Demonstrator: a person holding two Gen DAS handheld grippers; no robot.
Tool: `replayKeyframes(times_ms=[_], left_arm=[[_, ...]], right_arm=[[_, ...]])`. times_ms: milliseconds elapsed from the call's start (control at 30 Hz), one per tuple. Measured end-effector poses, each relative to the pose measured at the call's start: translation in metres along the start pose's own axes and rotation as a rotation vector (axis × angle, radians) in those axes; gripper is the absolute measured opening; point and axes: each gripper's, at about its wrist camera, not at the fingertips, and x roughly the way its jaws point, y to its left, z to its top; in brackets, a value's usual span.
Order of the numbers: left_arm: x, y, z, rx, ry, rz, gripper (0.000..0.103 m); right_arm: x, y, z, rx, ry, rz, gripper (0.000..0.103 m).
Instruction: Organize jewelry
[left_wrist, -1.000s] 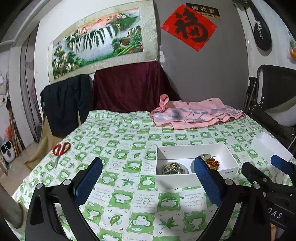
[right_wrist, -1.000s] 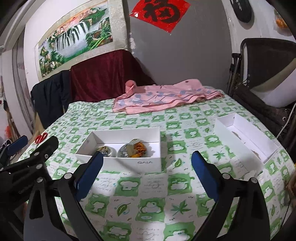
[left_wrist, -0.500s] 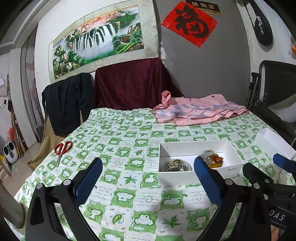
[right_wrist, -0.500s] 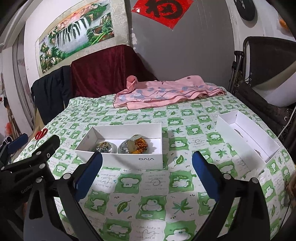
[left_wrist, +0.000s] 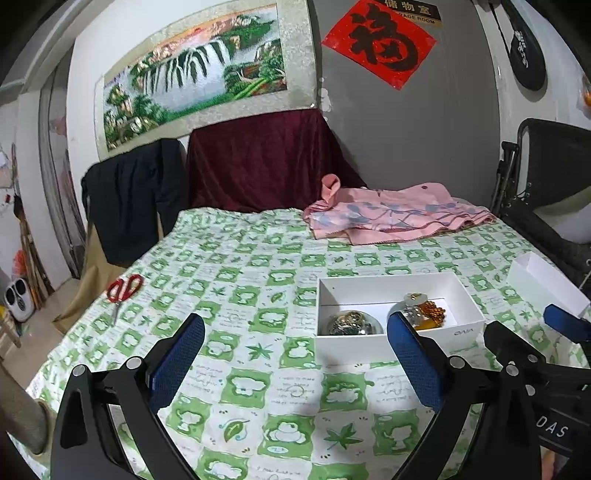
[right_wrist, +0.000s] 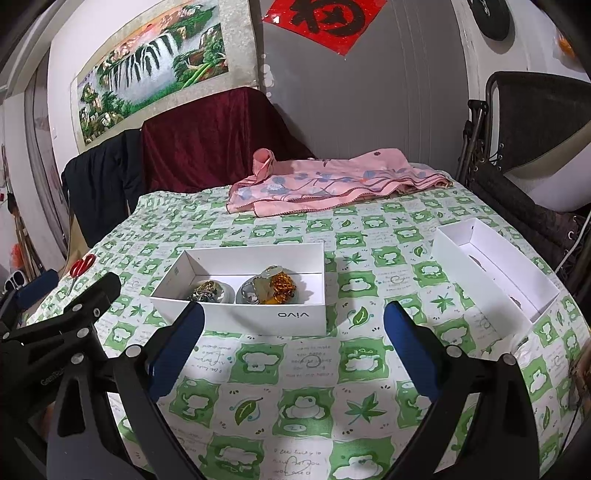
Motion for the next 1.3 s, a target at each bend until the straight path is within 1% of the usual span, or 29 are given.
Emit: replayKeyframes(times_ms=[67, 367, 1300], left_arm=[[0.0018, 0.0005, -0.0004, -0.002, 0.011, -0.014, 0.097], [-0.0018, -0.0045, -0.002, 0.018, -0.013, 0.016, 0.097], [-0.0025, -0.0043, -0.0019, 0.022, -0.017, 0.025, 0.097]], right_arm=[[-0.0001, -0.0008, -0.0002, 0.003, 0.0, 0.0, 0.093], [-0.0012, -0.0039, 0.0006, 0.013, -0.005, 0.003, 0.093], [-0.0012, -0.0026, 0.0013, 0.01, -0.006, 0.001, 0.093]])
